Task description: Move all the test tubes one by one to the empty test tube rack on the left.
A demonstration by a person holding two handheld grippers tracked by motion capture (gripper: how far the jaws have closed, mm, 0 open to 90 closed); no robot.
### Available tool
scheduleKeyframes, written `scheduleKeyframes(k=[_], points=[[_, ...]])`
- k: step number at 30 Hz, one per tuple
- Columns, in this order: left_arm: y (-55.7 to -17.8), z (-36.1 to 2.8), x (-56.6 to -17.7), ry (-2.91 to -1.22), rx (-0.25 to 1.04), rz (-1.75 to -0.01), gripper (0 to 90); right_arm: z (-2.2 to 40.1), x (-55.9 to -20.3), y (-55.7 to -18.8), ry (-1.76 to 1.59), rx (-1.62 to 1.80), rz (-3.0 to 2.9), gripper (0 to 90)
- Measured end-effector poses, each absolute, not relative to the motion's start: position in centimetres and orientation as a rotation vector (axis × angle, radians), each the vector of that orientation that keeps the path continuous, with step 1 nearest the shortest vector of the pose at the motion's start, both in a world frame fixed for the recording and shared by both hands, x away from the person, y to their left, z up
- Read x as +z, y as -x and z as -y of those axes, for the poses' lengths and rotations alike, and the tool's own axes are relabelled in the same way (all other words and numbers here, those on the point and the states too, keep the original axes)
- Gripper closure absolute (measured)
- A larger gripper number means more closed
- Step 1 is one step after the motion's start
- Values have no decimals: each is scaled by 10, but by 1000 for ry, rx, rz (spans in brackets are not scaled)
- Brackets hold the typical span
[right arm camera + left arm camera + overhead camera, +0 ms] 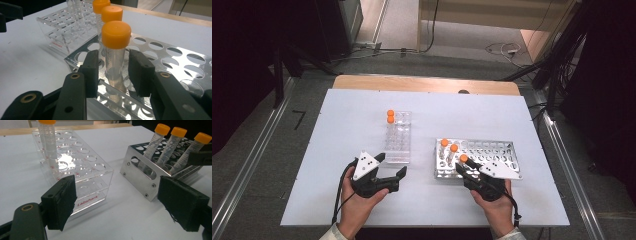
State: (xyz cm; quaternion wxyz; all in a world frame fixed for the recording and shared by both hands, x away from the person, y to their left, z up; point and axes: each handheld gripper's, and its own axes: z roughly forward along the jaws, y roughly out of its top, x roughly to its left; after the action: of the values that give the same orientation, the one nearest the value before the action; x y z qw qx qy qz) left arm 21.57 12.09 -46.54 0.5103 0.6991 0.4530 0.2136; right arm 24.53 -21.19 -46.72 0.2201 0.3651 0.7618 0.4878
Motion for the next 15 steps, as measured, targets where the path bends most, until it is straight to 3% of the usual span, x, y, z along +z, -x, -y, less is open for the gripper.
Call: scheduleKeyframes(k=[8, 15], points=[[-215, -120, -466, -1684, 510, -1085, 160, 210, -468, -247, -997, 1349, -2114, 700], [-215, -120, -465, -1685, 512, -1083, 160, 211, -466, -247, -989, 1353, -2104, 716]])
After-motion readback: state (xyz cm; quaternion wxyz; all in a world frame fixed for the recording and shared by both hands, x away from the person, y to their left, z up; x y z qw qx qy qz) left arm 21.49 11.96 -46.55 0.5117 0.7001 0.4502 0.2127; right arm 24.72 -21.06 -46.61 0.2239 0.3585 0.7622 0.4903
